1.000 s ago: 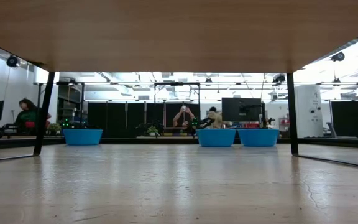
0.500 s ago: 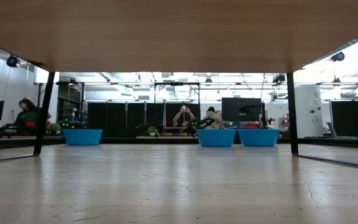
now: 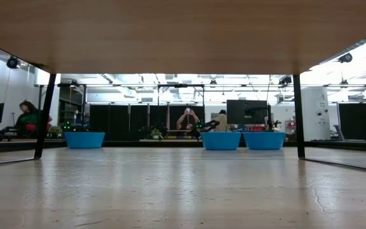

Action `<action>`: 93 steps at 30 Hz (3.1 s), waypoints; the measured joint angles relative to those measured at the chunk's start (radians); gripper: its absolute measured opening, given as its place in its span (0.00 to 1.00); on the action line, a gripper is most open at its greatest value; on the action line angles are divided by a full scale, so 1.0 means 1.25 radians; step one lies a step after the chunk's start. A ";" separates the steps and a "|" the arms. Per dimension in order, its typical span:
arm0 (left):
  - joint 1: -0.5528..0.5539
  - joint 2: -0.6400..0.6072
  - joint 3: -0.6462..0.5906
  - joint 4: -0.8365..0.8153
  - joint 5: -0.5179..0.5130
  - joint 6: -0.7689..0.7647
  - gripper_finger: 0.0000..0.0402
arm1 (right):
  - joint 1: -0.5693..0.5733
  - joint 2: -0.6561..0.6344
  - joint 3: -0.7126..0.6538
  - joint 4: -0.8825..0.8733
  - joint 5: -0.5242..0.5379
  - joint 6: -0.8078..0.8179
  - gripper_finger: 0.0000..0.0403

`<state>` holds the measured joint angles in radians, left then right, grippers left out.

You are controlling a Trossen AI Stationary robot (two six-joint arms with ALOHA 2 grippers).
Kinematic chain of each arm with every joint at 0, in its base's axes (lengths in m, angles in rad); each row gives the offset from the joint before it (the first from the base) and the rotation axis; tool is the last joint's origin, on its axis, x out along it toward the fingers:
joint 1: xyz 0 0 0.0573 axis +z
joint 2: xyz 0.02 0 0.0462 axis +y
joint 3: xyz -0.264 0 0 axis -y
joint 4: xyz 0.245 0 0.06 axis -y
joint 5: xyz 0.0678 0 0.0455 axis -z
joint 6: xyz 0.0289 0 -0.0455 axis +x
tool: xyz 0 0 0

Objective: Pick & Place Mini bowls
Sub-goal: Stack the white patterned bowl on top of the other white patterned bowls on the shelf, then put the right blue bowl on the shelf

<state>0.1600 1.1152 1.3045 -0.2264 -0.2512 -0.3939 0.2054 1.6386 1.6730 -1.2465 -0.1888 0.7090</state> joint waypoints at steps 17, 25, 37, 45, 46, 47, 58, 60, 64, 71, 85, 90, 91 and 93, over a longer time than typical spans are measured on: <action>0.000 0.000 0.000 0.000 0.000 0.005 0.46 | 0.000 0.000 0.000 0.006 -0.008 -0.004 0.22; 0.000 0.000 0.000 0.000 0.000 0.005 0.46 | 0.000 0.000 0.020 -0.003 -0.014 -0.002 0.27; 0.000 0.000 0.000 0.000 0.000 0.004 0.46 | 0.000 0.000 0.013 0.014 -0.088 0.024 0.27; 0.000 0.000 0.000 0.000 0.000 0.001 0.46 | -0.001 -0.002 0.016 0.013 -0.029 0.026 0.27; 0.000 0.000 0.000 0.000 0.000 0.001 0.46 | -0.001 -0.002 0.016 0.013 -0.029 0.026 0.27; 0.000 0.000 0.000 0.000 0.000 0.001 0.46 | -0.001 -0.002 0.016 0.013 -0.025 0.026 0.27; 0.000 0.000 0.000 -0.002 0.000 0.001 0.46 | -0.009 -0.007 0.043 0.004 0.049 0.002 0.27; 0.000 0.000 0.000 -0.005 0.000 0.000 0.46 | -0.012 -0.009 0.044 0.001 0.065 -0.003 0.26; 0.000 0.000 0.000 -0.023 0.000 -0.005 0.46 | -0.027 -0.017 0.044 -0.004 0.070 -0.010 0.25; 0.000 0.000 0.000 -0.046 0.000 -0.023 0.46 | -0.091 -0.045 0.044 -0.029 0.110 -0.029 0.21; 0.000 0.000 0.000 -0.071 0.004 -0.055 0.46 | -0.269 -0.067 -0.010 -0.086 0.063 -0.090 0.23; 0.000 0.000 0.000 -0.093 0.006 -0.070 0.46 | -0.341 -0.080 -0.072 -0.088 0.010 -0.117 0.27; 0.000 0.000 0.000 -0.095 0.006 -0.074 0.46 | -0.357 -0.089 -0.089 -0.088 0.010 -0.127 0.28; 0.000 -0.001 0.000 -0.098 0.014 -0.084 0.46 | -0.390 -0.105 -0.122 -0.088 0.010 -0.142 0.30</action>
<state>0.1604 1.1145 1.3048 -0.3492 -0.2334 -0.4988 -0.2815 1.5069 1.5201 -1.3561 -0.1768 0.5317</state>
